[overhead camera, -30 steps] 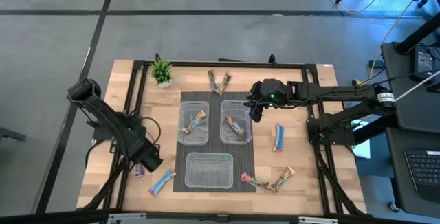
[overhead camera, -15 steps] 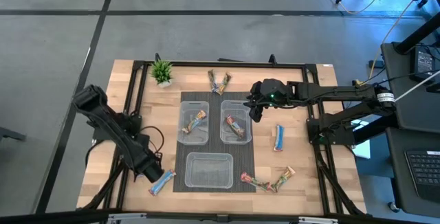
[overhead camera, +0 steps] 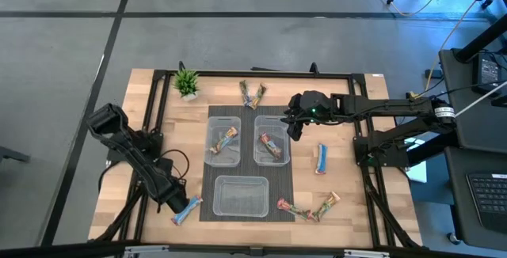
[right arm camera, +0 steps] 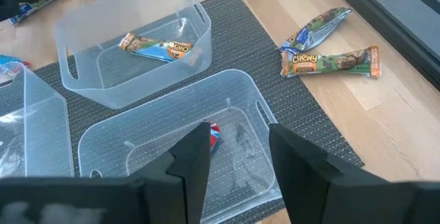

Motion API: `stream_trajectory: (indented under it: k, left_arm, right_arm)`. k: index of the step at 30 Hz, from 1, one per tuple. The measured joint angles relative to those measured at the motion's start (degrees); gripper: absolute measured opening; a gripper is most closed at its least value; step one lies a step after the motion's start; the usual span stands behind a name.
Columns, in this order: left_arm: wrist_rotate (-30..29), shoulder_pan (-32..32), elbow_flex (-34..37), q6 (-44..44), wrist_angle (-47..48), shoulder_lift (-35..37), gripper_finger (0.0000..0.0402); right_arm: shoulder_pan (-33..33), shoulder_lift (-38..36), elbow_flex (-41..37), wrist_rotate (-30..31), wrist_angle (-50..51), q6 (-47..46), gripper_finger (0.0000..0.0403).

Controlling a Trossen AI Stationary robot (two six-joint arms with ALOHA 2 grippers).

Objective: Pick and place Granola Bars by type
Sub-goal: Put the bottom blue granola bar into the bottom transparent bin

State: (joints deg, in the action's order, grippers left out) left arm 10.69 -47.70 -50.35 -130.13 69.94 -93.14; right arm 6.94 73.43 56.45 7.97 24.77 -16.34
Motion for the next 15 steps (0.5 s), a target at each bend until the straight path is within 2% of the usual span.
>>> stream_trajectory:
  k: [11,15]
  left_arm:
    - [1.3,0.0,0.0,0.2,-3.7,-3.8,0.0226]
    - [1.6,0.0,2.0,-2.3,-8.4,-4.3,0.0208]
  right_arm:
    - [0.0,0.0,0.0,0.0,-0.1,0.1,0.0152]
    - [0.0,0.0,0.0,0.0,-0.1,0.1,0.0152]
